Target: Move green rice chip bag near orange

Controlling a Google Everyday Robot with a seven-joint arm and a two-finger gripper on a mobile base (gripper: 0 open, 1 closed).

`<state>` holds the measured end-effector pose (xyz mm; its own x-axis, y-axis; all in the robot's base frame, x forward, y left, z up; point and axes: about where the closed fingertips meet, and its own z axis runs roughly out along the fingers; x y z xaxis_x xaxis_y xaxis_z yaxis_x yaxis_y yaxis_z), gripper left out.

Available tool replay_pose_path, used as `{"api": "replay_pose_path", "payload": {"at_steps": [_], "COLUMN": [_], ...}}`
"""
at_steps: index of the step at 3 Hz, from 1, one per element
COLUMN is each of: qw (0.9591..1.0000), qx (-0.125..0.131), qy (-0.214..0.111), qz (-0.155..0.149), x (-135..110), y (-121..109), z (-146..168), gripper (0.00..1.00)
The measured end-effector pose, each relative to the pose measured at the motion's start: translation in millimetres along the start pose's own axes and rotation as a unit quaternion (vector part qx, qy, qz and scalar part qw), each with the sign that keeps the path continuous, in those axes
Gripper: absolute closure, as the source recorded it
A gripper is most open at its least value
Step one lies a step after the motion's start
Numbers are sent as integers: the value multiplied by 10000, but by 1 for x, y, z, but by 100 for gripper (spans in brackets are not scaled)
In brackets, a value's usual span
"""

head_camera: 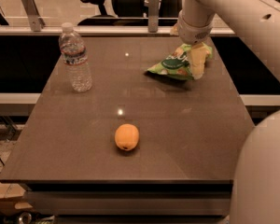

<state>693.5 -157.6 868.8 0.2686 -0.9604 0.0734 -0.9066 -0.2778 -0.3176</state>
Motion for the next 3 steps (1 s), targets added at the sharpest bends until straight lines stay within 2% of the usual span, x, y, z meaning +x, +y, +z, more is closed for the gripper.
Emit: {"api": "replay_pose_path", "payload": {"at_steps": [2,3], "qw": [9994,9987], "qx": [-285,-359], "qy": [-220,-348], "qz": [19,39], "x": [6,6], "y": [2,5], "z": [38,50], "gripper": [0,17]}}
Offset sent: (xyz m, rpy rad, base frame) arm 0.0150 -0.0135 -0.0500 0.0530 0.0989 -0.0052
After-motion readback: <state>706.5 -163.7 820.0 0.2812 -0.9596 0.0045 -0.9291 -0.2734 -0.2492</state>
